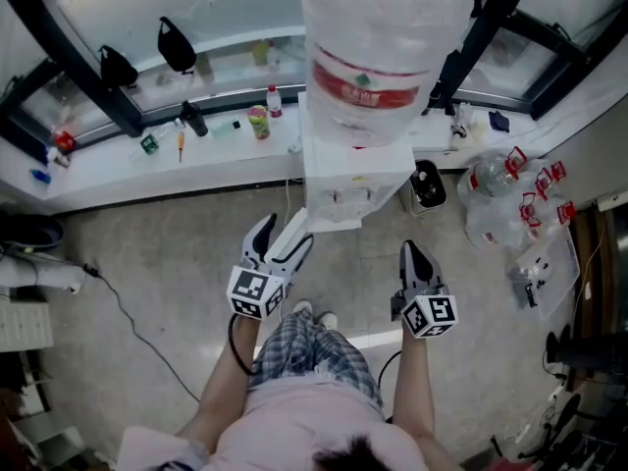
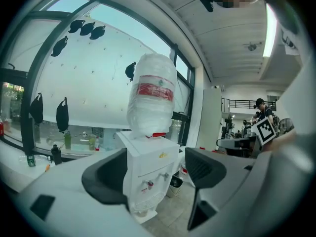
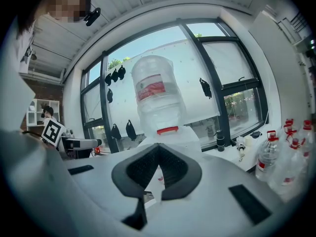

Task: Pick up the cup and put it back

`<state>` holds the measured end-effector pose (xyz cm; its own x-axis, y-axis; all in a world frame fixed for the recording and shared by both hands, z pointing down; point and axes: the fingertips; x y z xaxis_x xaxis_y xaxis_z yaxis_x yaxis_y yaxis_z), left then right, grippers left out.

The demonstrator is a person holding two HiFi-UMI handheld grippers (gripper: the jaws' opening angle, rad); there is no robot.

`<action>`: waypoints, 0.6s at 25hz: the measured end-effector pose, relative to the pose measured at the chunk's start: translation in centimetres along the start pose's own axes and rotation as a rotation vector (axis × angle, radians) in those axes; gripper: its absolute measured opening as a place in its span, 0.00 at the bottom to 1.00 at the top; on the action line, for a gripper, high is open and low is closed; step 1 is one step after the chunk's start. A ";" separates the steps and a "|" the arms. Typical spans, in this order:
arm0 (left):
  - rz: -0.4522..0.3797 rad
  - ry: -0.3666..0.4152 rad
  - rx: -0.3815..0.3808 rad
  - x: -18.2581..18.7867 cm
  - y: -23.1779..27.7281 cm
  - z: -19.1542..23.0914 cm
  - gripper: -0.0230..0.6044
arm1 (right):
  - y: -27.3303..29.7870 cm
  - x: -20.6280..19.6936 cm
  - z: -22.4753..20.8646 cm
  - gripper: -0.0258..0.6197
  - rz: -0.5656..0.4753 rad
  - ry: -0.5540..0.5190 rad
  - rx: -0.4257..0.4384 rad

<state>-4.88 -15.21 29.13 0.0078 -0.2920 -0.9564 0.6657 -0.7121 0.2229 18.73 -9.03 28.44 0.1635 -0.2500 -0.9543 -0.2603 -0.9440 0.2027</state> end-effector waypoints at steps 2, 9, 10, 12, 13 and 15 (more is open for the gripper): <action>0.005 0.002 0.004 -0.3 0.4 0.5 0.60 | 0.6 -0.1 -0.2 0.07 0.002 0.000 -0.005; 0.007 0.059 0.017 -2.1 2.5 1.7 0.61 | 3.1 -1.4 -1.3 0.07 -0.016 -0.010 -0.002; 0.010 0.058 0.020 -2.4 2.7 1.7 0.61 | 3.3 -1.8 -1.6 0.07 -0.013 -0.011 0.001; 0.016 0.054 0.030 -3.2 3.3 1.7 0.61 | 3.9 -2.4 -2.3 0.07 -0.004 -0.016 0.010; 0.018 0.053 0.037 -3.6 3.6 1.7 0.61 | 4.2 -2.7 -2.7 0.07 0.000 -0.018 0.015; 0.017 0.054 0.054 -4.5 4.3 1.5 0.61 | 4.8 -3.6 -3.7 0.07 0.007 -0.020 0.027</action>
<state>-3.15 -17.85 34.69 0.0603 -0.2704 -0.9609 0.6240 -0.7412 0.2477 20.38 -13.44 33.69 0.1424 -0.2521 -0.9572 -0.2866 -0.9361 0.2039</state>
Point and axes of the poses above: the fingertips, and each gripper's own axes: y forward along the fingers, z to its left, x out of its top, and after that the axes turned 2 degrees about z, right-handed
